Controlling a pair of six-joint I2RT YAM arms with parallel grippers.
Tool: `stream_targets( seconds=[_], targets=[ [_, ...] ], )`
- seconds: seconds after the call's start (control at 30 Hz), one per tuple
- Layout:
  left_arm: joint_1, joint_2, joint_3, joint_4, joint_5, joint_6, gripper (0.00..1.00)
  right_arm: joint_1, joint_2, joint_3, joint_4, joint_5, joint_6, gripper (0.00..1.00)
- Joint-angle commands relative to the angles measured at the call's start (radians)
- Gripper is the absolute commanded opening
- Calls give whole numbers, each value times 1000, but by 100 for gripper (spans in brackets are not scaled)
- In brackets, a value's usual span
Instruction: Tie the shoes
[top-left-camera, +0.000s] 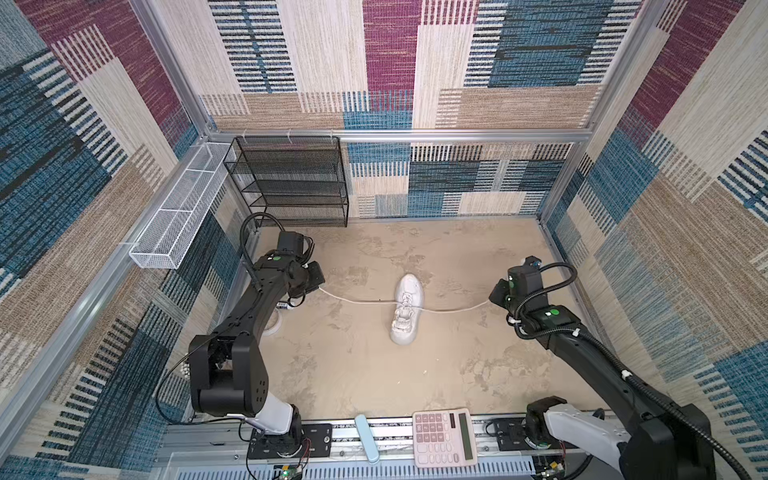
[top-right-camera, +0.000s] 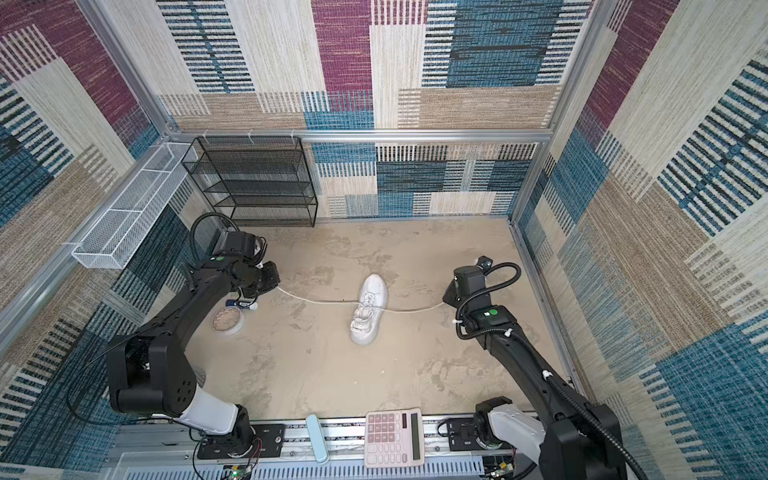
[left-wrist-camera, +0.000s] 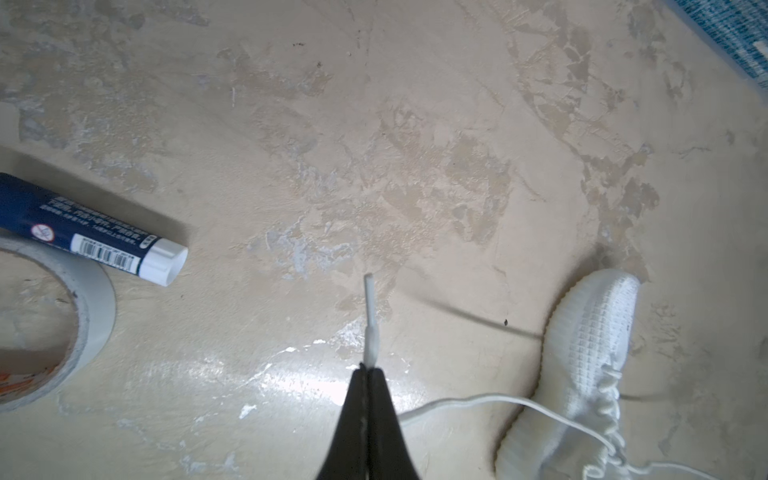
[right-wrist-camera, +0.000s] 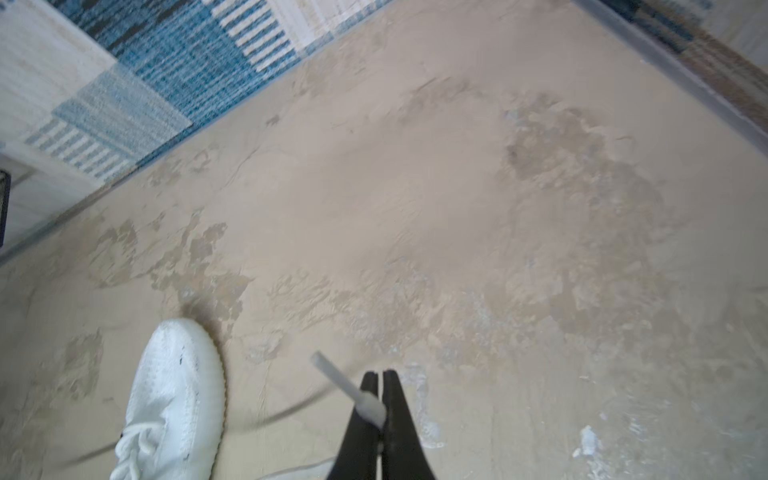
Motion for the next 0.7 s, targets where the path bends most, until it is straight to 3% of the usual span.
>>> stream_targets(
  seconds=[0.0,0.37,0.67],
  targets=[
    [1,-8,17,24,36,14,0,72,62,61,25,-32,-57,0],
    [0,-25,15,42,89,8,0,320,408,407,-41,-60,-9,0],
    [-1,-17,10,66,125,13,0,400,567,579,-55,-141,52,0]
  ],
)
